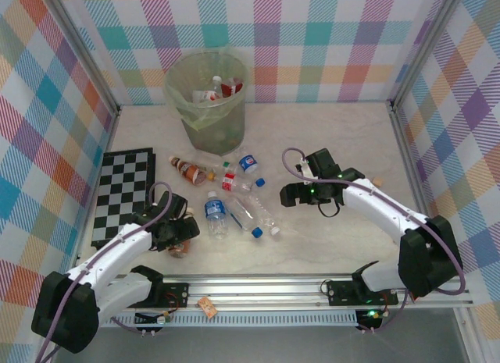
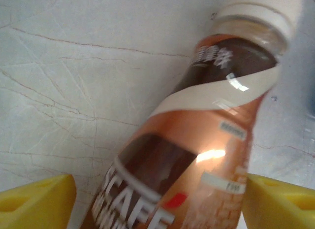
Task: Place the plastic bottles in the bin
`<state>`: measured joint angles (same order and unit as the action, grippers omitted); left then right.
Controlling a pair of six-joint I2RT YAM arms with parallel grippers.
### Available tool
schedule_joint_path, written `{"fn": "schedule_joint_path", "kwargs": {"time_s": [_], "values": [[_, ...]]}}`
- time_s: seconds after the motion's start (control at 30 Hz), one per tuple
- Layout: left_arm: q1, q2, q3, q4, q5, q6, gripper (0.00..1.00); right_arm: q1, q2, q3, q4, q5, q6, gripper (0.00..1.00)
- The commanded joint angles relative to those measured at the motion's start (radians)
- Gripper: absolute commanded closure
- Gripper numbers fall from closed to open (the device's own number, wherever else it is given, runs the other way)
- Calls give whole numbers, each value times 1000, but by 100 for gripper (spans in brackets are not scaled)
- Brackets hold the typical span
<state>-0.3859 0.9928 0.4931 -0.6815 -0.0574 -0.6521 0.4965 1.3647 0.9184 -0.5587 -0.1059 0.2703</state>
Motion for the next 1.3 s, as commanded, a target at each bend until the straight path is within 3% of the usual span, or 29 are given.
{"fn": "schedule_joint_path", "kwargs": {"time_s": [0.0, 0.1, 0.4, 0.77, 1.27], "values": [[-11, -4, -2, 43, -21, -30, 26, -6, 11, 24, 26, -28, 7, 5], [-11, 4, 18, 52, -25, -28, 33, -6, 20, 37, 21, -32, 8, 5], [-12, 76, 96, 46, -16, 5, 37, -5, 11, 56, 8, -18, 20, 5], [-13, -3, 161, -29, -32, 30, 46, -5, 13, 54, 22, -39, 27, 5], [-11, 45, 632, -182, -111, 251, 47, -6, -47, 36, 2, -28, 24, 5]]}}
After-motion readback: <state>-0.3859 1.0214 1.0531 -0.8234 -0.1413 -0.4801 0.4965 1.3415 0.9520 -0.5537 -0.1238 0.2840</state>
